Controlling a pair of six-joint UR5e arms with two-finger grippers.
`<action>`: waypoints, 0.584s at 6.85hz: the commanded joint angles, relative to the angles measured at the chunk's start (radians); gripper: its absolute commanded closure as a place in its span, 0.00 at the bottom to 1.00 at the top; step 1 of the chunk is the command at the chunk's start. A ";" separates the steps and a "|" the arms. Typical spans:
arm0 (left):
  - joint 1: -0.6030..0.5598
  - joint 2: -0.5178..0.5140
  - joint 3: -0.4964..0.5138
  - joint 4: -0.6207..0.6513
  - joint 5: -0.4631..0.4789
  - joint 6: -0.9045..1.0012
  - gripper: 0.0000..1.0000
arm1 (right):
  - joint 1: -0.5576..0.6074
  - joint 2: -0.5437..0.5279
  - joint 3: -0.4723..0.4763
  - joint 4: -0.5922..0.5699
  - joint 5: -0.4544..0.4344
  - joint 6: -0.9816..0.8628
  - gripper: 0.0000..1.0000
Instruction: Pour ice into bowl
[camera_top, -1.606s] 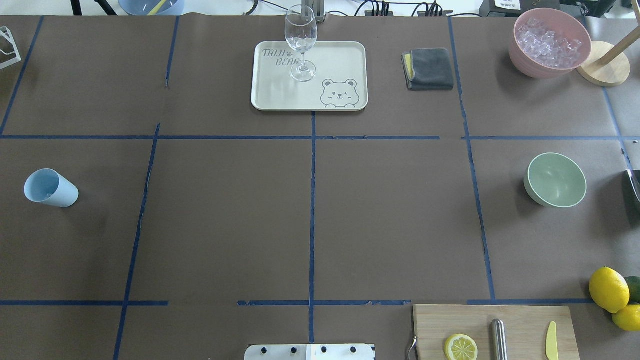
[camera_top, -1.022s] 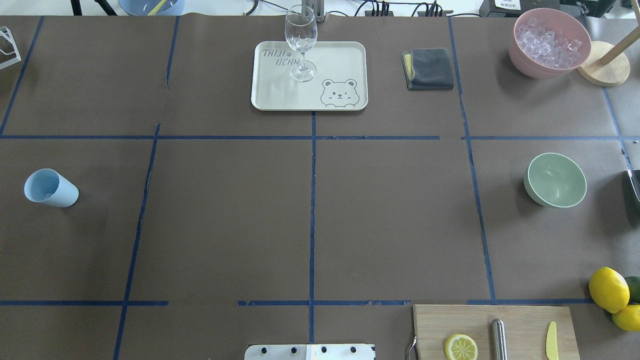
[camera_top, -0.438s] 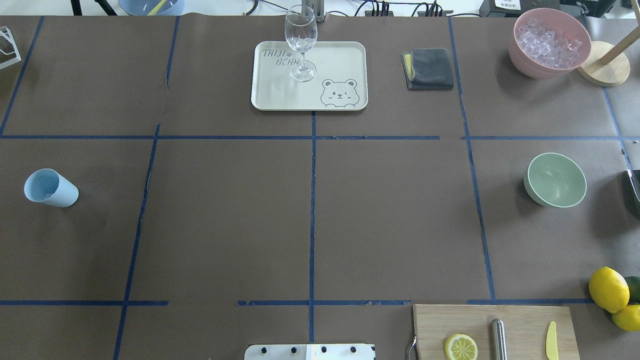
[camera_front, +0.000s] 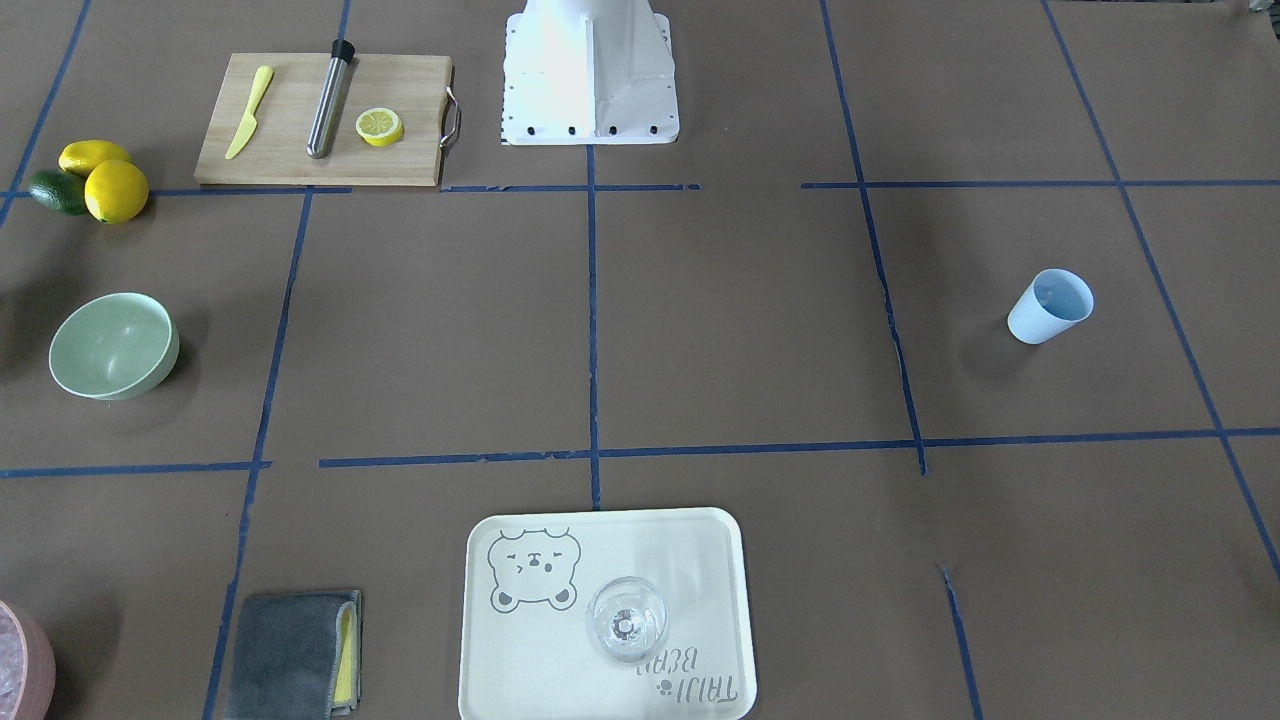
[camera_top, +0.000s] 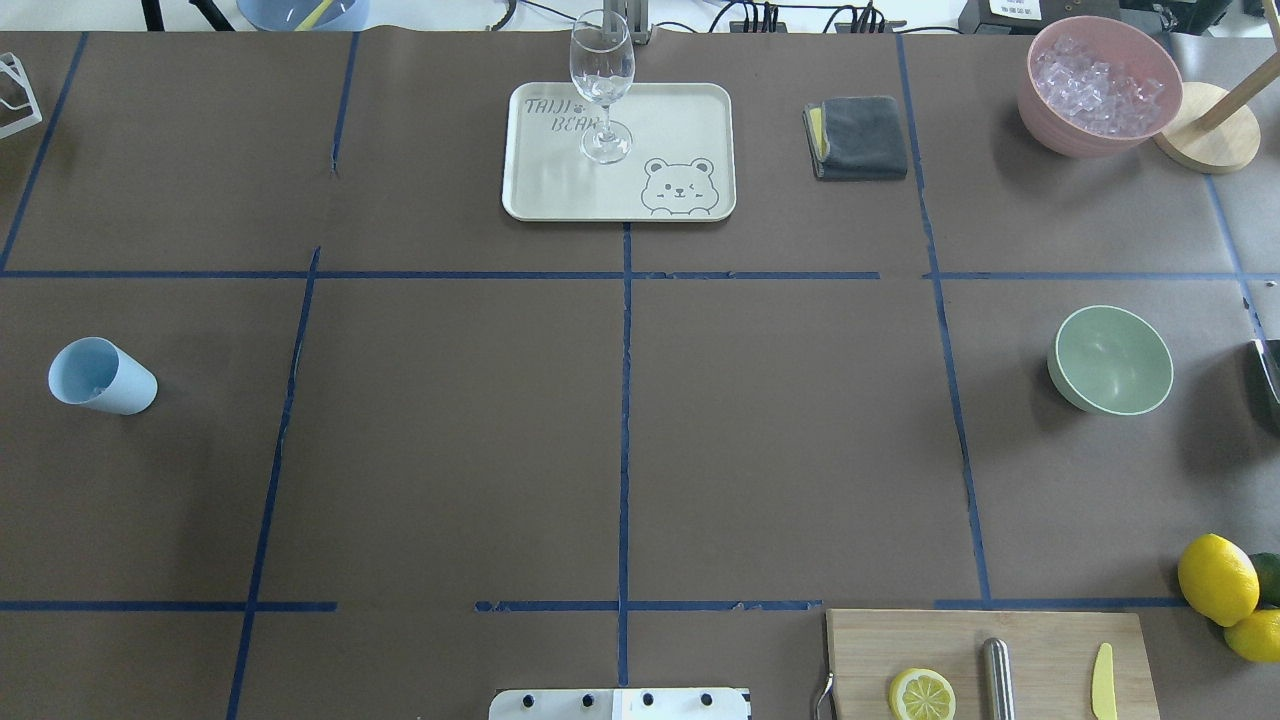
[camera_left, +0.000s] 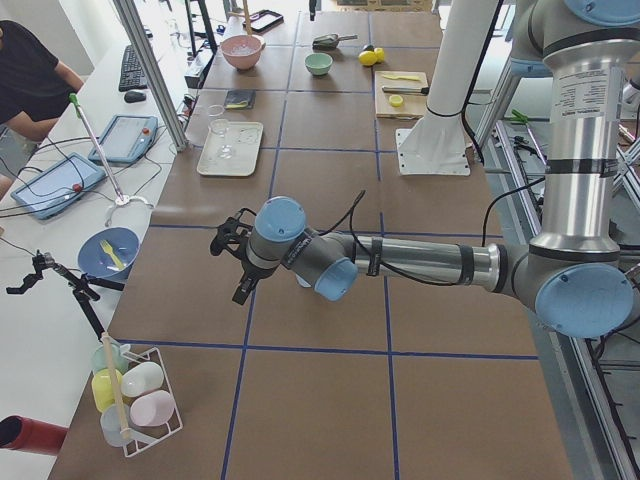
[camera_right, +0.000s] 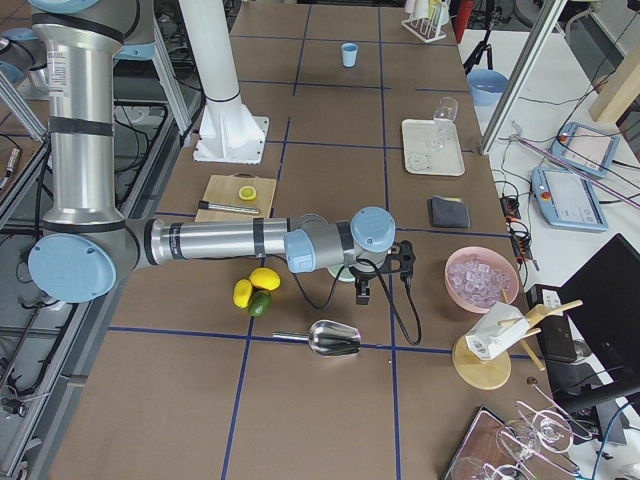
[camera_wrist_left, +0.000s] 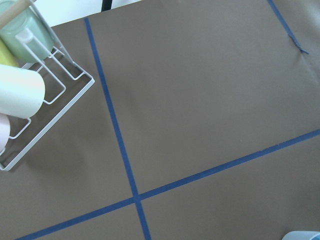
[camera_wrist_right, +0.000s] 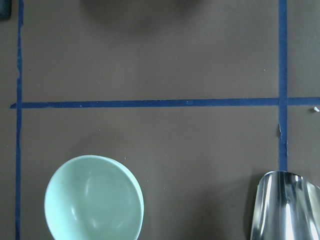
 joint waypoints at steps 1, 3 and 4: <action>0.126 0.054 -0.025 -0.190 0.129 -0.221 0.00 | -0.133 -0.031 -0.059 0.346 -0.101 0.316 0.00; 0.143 0.057 -0.081 -0.190 0.140 -0.300 0.00 | -0.240 -0.037 -0.195 0.706 -0.139 0.570 0.00; 0.180 0.057 -0.097 -0.188 0.212 -0.325 0.00 | -0.304 -0.039 -0.276 0.840 -0.194 0.620 0.00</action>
